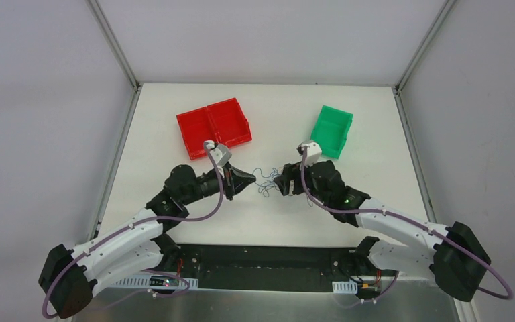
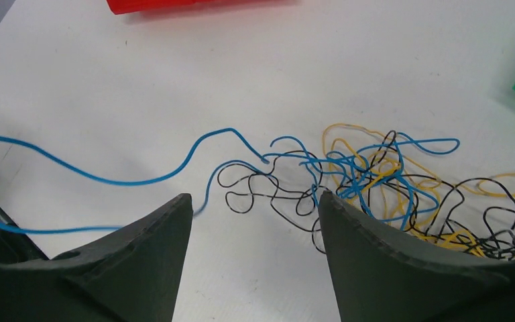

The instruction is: Untangle the cables

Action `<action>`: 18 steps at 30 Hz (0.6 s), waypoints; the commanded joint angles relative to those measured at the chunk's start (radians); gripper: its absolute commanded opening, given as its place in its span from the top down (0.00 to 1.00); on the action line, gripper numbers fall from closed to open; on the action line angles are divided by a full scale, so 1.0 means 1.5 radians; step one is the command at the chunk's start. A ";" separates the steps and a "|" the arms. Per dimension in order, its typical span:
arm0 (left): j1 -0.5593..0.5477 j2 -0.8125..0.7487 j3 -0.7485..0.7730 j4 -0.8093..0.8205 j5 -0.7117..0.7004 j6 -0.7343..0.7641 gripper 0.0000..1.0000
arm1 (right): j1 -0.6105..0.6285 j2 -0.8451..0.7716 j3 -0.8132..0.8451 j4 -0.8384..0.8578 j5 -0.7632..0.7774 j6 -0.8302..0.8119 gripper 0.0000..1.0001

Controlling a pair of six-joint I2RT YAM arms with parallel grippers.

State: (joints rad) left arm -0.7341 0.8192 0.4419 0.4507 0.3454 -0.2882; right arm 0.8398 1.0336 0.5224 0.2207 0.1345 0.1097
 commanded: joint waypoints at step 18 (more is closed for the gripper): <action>-0.006 -0.276 -0.054 -0.011 -0.164 -0.017 1.00 | 0.021 0.200 0.121 0.051 0.214 0.028 0.55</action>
State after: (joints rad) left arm -0.7361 0.5488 0.4114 0.4706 0.3923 -0.3294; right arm 0.8852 1.3209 0.6521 0.3031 0.2989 0.0856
